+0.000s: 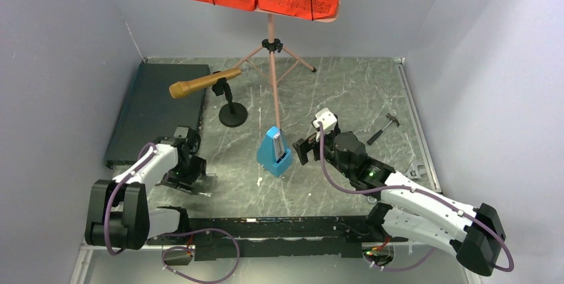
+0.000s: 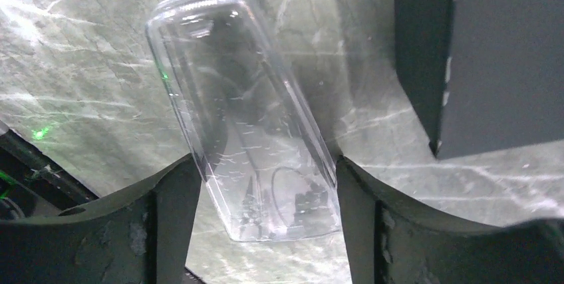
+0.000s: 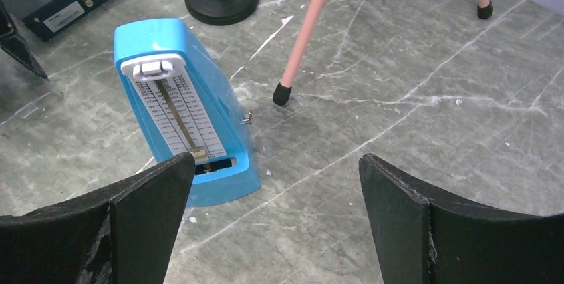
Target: Pack up the instrument practice props
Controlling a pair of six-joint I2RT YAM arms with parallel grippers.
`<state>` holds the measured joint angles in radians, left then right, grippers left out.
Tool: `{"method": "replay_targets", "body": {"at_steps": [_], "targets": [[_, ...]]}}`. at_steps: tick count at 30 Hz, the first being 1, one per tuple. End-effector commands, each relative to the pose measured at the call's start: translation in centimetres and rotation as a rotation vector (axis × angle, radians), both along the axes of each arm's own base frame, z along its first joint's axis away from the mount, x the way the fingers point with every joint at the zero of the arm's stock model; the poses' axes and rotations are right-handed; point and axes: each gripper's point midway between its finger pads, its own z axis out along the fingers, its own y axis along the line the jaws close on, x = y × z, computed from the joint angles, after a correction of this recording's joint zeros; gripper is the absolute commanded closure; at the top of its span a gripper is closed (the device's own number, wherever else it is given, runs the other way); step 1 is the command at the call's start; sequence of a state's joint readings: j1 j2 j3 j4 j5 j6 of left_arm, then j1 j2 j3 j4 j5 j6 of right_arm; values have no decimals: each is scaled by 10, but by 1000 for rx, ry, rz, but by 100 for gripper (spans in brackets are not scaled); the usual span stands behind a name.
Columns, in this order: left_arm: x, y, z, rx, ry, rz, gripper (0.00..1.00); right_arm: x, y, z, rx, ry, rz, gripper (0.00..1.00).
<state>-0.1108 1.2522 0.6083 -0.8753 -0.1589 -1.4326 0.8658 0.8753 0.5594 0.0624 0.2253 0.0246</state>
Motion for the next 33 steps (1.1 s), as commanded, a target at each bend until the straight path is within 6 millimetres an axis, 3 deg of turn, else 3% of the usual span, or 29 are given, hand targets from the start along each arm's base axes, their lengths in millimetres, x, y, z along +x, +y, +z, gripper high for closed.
{"method": "replay_targets", "body": {"at_steps": [1,4,8,14,28,33], "targets": [[-17,-9,0,-59,25,-78,34,4,9,21,49,-52,21,0],[-15,-19,6,-111,-12,-131,50,4,12,21,55,-50,32,0],[-12,-32,18,-172,-69,-185,60,5,16,27,65,-59,42,0],[3,-49,51,-160,-169,-325,65,6,19,39,72,-71,49,0],[48,-96,136,248,-347,-813,73,-4,30,107,189,-72,106,0],[62,-110,170,385,-446,-959,72,-5,40,120,242,12,112,1]]}}
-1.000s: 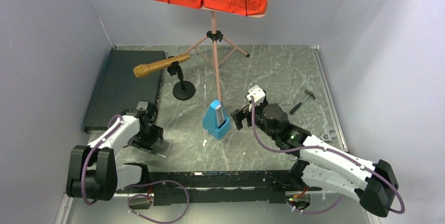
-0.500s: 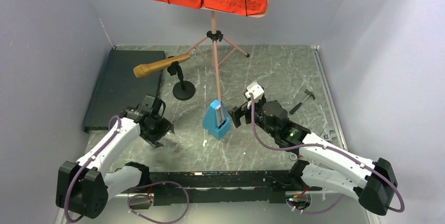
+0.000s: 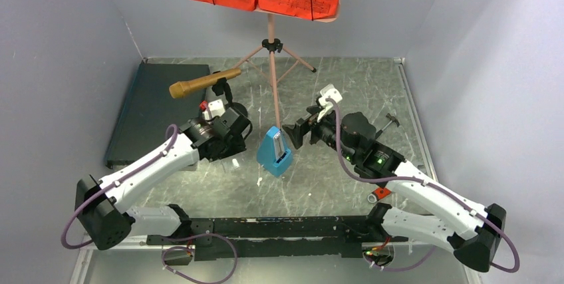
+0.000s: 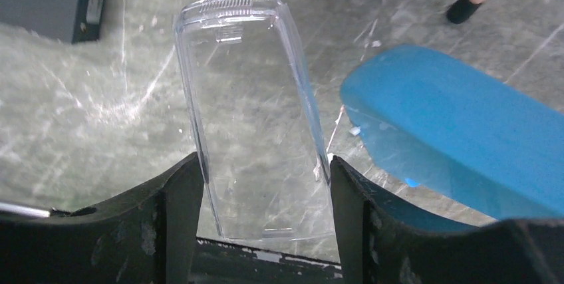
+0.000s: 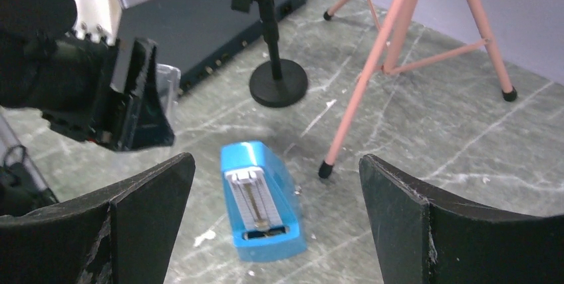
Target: Pack up the instrument practice props
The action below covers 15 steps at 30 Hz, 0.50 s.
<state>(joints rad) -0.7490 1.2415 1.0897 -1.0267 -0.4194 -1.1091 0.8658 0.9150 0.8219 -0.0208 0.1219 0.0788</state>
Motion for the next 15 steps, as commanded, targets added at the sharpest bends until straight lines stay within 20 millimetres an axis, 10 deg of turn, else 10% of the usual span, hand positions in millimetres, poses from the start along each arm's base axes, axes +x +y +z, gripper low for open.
{"method": "replay_targets", "body": {"at_steps": [1,15], "targets": [[20,6,39,160,-172,-104,72,-4,15,28,94,77,31,1],[21,-33,114,97,-546,-533,70,15,53,55,309,315,141,4]]}}
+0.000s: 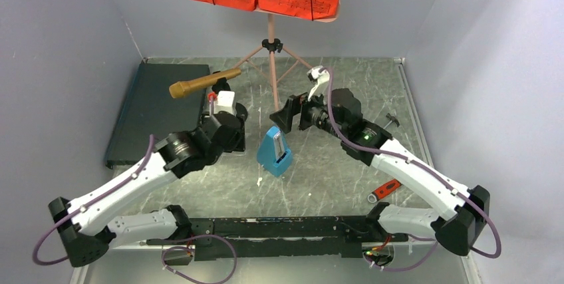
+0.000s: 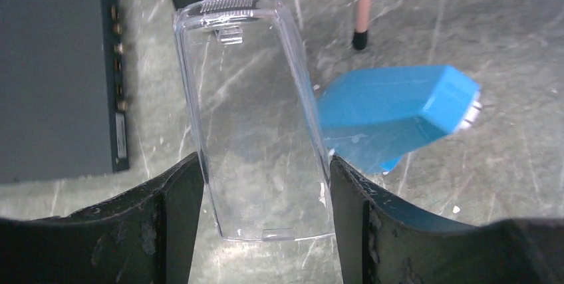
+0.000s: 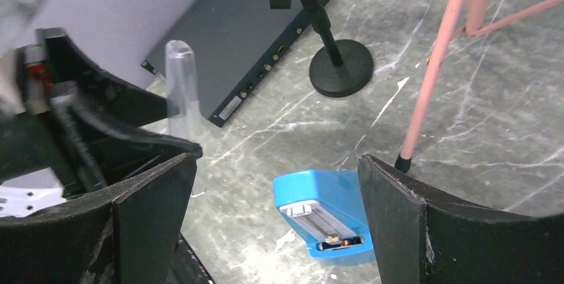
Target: Pack up the instrument practice props
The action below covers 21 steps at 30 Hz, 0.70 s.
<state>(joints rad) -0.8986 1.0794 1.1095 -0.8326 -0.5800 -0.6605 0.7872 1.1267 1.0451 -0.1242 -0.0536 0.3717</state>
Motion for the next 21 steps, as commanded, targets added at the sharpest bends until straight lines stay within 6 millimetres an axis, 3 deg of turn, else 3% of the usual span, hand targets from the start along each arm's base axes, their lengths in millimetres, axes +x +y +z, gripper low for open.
{"method": "replay_targets", "body": {"at_steps": [1,12,21], "targets": [[7,-17,46,-33,-188,-190,71,0,17,44,177,37,79,4],[3,-54,88,-58,-302,-460,71,6,60,93,324,40,228,6],[5,-67,104,-84,-354,-511,70,12,78,86,363,96,273,14]]}}
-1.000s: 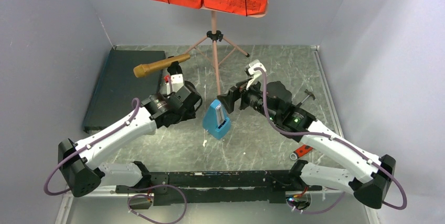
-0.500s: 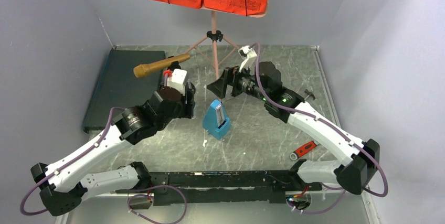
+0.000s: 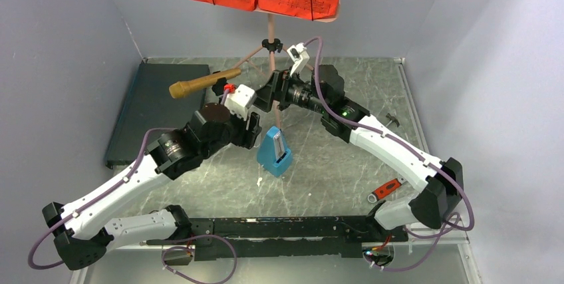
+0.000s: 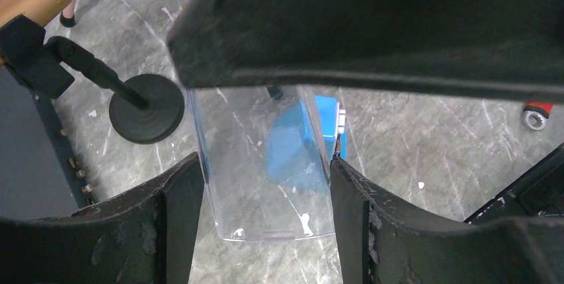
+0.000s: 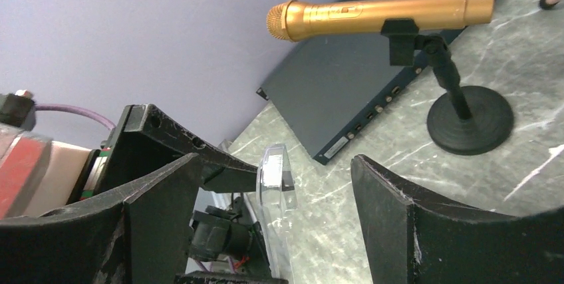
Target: Pack up the instrument practice props
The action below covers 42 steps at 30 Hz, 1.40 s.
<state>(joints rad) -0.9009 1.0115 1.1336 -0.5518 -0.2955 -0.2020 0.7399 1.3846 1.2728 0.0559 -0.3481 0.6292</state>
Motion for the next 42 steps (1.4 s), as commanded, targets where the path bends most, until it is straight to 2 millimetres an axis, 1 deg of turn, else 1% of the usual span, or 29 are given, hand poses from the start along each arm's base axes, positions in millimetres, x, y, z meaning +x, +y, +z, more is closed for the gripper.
{"method": "replay_targets", "body": {"at_steps": [1,5,8,12,17,20,22,24,28,29,32,36,42], "targets": [[5,-14,38,-78,-93,-47,70,-6,9,29,100,-29,58,16],[11,-19,42,-77,-111,-42,71,-7,13,26,112,-13,76,22],[16,-21,45,-81,-123,-28,71,-9,14,24,109,-7,87,30],[20,-22,47,-86,-132,-15,71,-9,12,20,96,-6,79,47],[22,-22,46,-83,-127,-3,70,-11,9,14,86,-9,82,65],[21,-22,44,-77,-120,-3,65,-12,8,14,85,-10,83,76],[21,-20,44,-67,-121,-6,59,-12,6,14,97,-7,91,83],[19,-19,43,-58,-123,-16,50,-12,2,17,120,-10,100,91],[14,-19,48,-52,-132,-64,28,-10,-10,26,135,-39,98,96],[14,-18,48,-56,-130,-73,24,-10,-14,28,139,-51,97,96],[12,-19,50,-93,-95,-141,21,-9,-26,35,158,-71,89,96],[6,-23,57,-203,-19,-284,19,-8,-44,41,191,-86,100,97],[-9,-37,61,-277,55,-482,19,-20,-61,55,204,-161,157,97]]}}
